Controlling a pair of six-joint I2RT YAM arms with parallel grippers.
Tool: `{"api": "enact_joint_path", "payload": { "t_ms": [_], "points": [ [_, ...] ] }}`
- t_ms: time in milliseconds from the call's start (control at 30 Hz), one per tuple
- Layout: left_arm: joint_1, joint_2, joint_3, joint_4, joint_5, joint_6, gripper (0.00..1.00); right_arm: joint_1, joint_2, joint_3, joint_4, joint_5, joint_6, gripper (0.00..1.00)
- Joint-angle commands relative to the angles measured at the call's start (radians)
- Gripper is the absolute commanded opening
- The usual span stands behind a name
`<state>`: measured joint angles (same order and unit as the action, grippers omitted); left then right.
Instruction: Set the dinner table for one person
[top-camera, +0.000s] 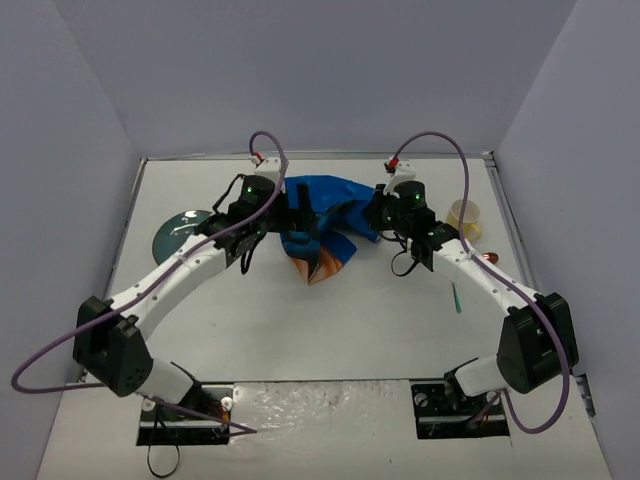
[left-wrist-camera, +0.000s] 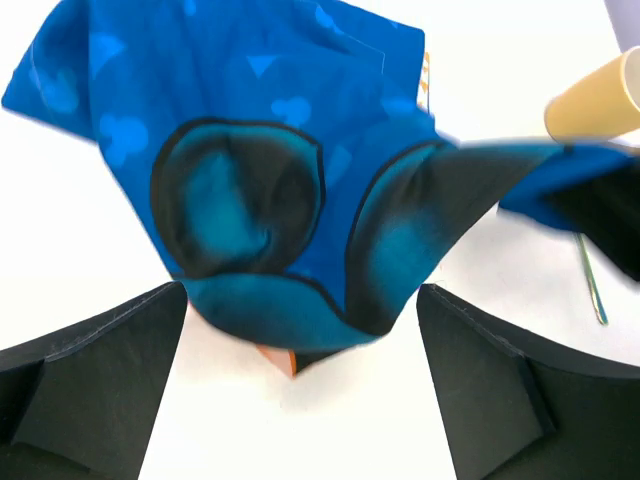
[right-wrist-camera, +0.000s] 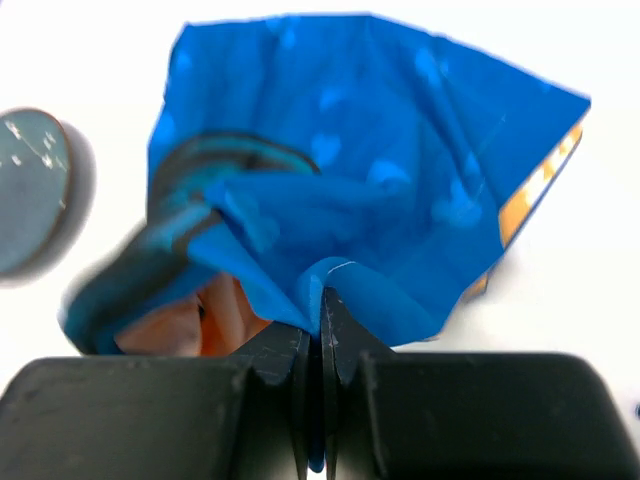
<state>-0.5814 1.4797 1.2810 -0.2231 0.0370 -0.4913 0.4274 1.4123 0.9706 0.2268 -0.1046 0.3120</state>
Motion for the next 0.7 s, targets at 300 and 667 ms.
{"api": "enact_joint_path", "payload": {
  "t_ms": [300,667],
  "points": [
    [-0.304,-0.068,-0.37,0.39,-0.32,-0.153,0.97,0.008,0.078,0.287,-0.086,0.033,0.025,0.0],
    [-0.372,0.132,-0.387,0.413,-0.567,-0.208,0.93,0.007,0.064,0.303,-0.092,0.014,0.035,0.0]
  ]
}}
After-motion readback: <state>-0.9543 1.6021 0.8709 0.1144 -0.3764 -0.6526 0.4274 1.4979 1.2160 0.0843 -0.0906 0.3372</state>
